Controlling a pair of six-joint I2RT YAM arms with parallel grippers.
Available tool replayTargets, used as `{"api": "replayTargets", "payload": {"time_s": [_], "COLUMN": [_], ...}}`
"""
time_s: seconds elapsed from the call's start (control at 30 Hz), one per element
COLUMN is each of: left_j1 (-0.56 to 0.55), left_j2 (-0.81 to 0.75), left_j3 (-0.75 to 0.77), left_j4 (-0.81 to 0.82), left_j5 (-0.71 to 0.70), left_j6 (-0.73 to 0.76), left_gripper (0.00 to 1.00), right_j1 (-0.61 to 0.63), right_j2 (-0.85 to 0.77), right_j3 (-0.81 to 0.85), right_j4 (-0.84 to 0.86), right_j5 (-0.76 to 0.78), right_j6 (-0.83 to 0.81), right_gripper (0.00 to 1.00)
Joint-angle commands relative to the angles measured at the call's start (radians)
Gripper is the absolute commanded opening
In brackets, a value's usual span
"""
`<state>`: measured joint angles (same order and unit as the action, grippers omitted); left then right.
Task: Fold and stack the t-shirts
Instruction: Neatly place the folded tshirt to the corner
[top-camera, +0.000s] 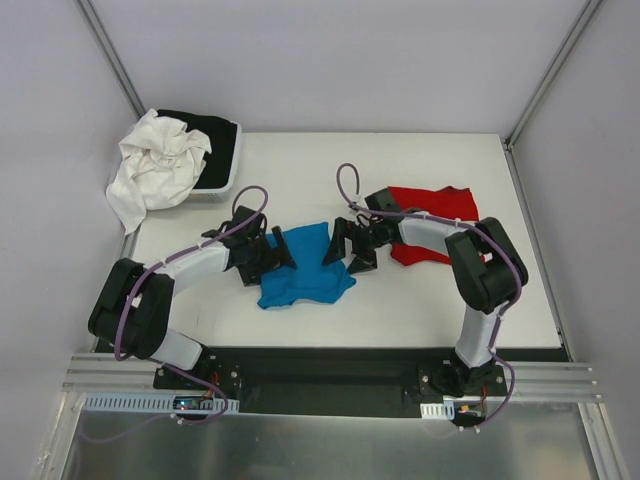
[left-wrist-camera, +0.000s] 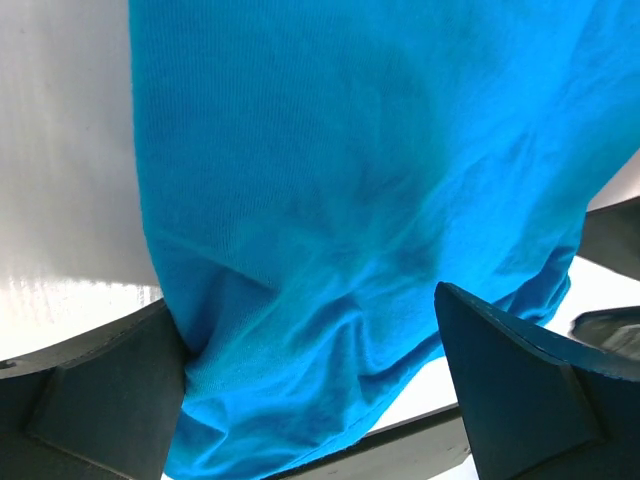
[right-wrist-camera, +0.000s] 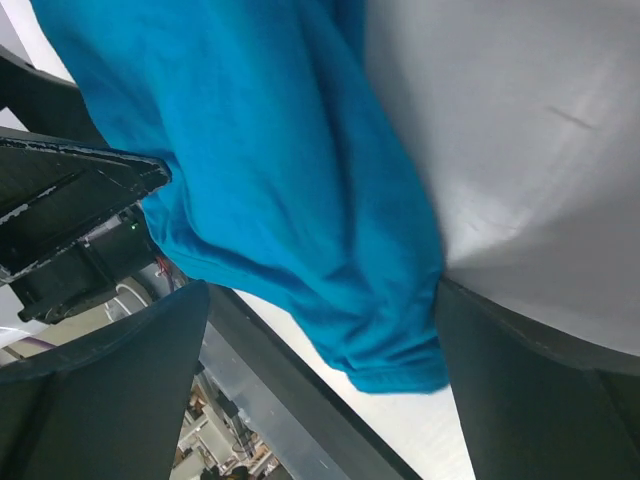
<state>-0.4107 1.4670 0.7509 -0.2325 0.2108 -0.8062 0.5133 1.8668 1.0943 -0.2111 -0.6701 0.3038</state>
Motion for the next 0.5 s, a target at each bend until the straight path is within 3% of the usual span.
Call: {"api": "replayTargets", "payload": {"time_s": [0.0,0.13,0.2,0.23,0.27,0.3,0.33,0.47], "left_j1": [0.004,0.004,0.004,0.004,0.004,0.004,0.004,0.004], "left_j2": [0.004,0.001,0.007,0.010,0.012,0.012,0.010,-0.008], "left_j3": [-0.045,-0.081,-0.094,-0.097,-0.102,-0.102,-0.104,-0.105], "left_j4": [0.033,0.038,0.042,0.045,0.050,0.050,0.050,0.042], "left_j5": [0.016,0.022,0.024,0.024,0.025,0.027,0.030,0.027], "left_j6": [-0.016,-0.016,-0.016,-0.016,-0.019,-0.019,-0.019,-0.010], "left_gripper": [0.99,0.99,0.94,0.67,0.41,0.20,0.00,0.00], "right_j1": [0.057,0.097,0.119,0.126,0.131,0.139,0.139,0.140], "right_j2": [0.043,0.069,0.084,0.088,0.091,0.091,0.089,0.075], "right_j3": [0.041,0.045,0.052,0.056,0.059,0.061,0.061,0.065], "right_j4": [0.041,0.104,0.113,0.113,0.111,0.107,0.099,0.069], "right_j5": [0.030,0.033,0.032,0.040,0.044,0.047,0.053,0.069], "right_j6": [0.026,0.075,0.086,0.093,0.096,0.100,0.101,0.089], "right_gripper": [0.96,0.99,0.80,0.61,0.14,0.01,0.01,0.01]}}
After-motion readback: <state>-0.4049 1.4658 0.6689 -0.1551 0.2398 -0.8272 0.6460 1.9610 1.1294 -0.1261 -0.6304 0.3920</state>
